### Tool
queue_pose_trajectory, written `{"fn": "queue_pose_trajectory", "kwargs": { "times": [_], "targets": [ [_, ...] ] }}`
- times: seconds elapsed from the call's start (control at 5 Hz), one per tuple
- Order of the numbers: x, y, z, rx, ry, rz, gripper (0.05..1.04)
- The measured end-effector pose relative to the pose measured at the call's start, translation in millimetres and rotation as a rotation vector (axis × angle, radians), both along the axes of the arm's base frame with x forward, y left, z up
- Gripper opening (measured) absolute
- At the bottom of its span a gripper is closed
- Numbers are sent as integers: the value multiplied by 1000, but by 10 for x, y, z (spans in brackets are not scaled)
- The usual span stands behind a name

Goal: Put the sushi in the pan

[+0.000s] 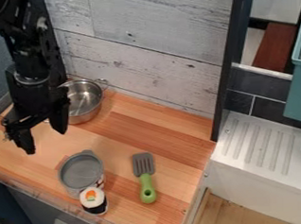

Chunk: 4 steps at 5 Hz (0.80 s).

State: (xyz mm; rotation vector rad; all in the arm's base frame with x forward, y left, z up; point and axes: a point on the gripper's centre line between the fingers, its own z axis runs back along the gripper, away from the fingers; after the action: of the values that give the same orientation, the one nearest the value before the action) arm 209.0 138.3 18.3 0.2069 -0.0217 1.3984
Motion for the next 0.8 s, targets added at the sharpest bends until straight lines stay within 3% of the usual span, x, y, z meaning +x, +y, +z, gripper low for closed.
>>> {"fn": "queue_pose_trajectory", "kwargs": {
  "times": [0.2, 0.4, 0.8],
  "targets": [
    [-12, -170, -24, -38, -34, -67, 999],
    [-74, -321, 51, -52, -111, -155, 999],
    [-177, -696, 66, -30, -196, -356, 999]
  ]
}}
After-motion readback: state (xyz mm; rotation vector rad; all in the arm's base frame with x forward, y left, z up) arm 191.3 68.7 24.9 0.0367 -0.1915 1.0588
